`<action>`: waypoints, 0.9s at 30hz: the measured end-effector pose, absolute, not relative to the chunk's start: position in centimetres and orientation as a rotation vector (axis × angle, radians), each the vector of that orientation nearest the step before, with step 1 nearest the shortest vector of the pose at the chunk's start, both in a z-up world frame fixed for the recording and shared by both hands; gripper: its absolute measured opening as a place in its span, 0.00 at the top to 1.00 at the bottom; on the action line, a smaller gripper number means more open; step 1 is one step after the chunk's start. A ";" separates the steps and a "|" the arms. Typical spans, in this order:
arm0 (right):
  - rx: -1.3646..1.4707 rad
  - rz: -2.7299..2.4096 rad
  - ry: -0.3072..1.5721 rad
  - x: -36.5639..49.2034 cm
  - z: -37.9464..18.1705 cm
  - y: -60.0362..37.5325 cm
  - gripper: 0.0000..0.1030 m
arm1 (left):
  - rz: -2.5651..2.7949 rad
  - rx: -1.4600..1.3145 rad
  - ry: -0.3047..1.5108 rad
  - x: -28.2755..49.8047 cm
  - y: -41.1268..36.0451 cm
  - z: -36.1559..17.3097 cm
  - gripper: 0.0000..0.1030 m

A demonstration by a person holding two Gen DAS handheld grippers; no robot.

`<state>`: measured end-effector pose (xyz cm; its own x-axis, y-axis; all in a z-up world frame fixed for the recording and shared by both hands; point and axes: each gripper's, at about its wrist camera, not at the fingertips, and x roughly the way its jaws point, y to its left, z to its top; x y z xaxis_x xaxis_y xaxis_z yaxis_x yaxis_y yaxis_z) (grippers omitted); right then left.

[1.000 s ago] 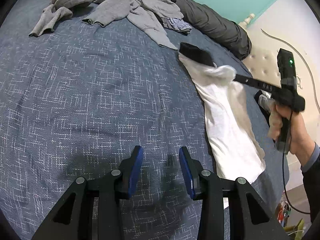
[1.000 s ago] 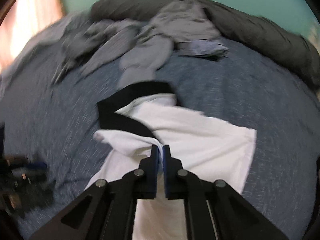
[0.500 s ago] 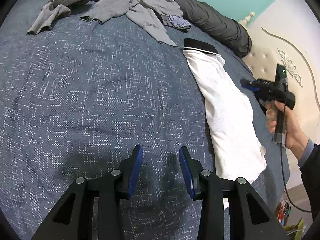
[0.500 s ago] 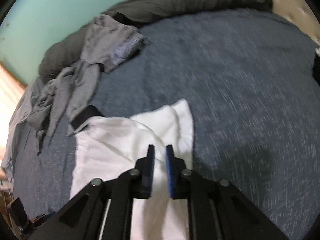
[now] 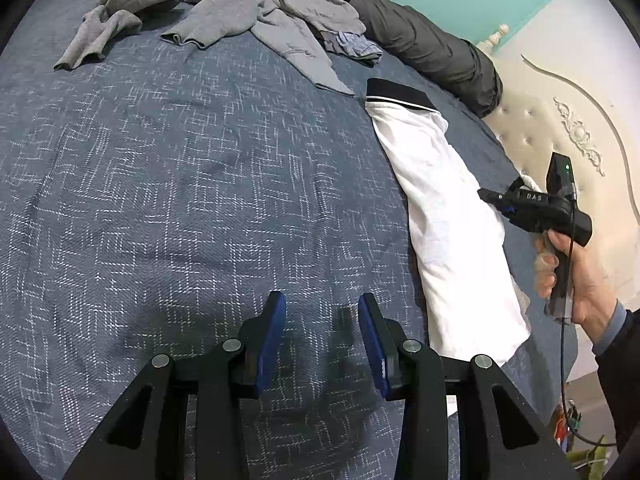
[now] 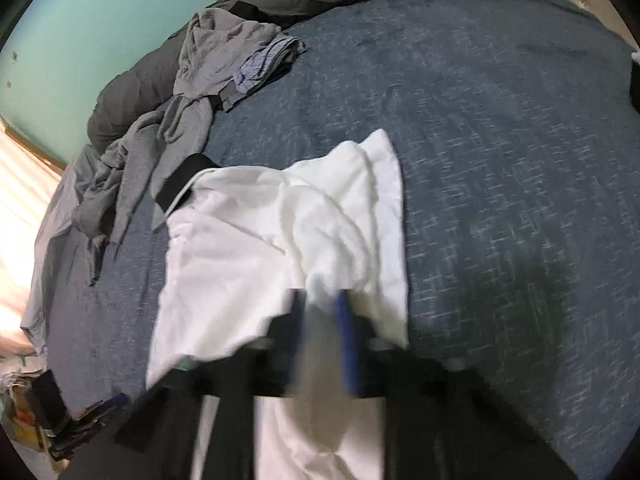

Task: Fold clothes

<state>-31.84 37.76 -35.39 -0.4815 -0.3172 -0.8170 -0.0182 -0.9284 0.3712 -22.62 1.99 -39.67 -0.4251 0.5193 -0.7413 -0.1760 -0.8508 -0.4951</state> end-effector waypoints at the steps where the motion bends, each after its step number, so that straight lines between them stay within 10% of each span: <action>1: 1.482 -2.529 -0.490 -31.8 -35.2 37.9 0.97 | 2.296 -1.371 -0.485 -22.6 2.0 -39.7 0.60; 13: 1.568 -2.677 -0.499 -31.7 -35.6 41.3 0.97 | 2.293 -1.373 -0.474 -22.4 2.1 -39.7 0.60; 17: 1.448 -2.688 -0.604 -29.2 -34.1 42.1 0.70 | 2.291 -1.370 -0.471 -22.4 2.2 -39.7 0.60; 27: 1.538 -2.459 -0.599 -25.1 -36.0 39.2 0.69 | 2.291 -1.375 -0.455 -22.4 2.5 -39.9 0.60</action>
<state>-25.09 39.23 -35.96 -0.4489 -0.3573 -0.8190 -0.0593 -0.9026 0.4263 -22.43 2.50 -39.87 -0.4173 0.5158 -0.7482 -0.1907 -0.8547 -0.4829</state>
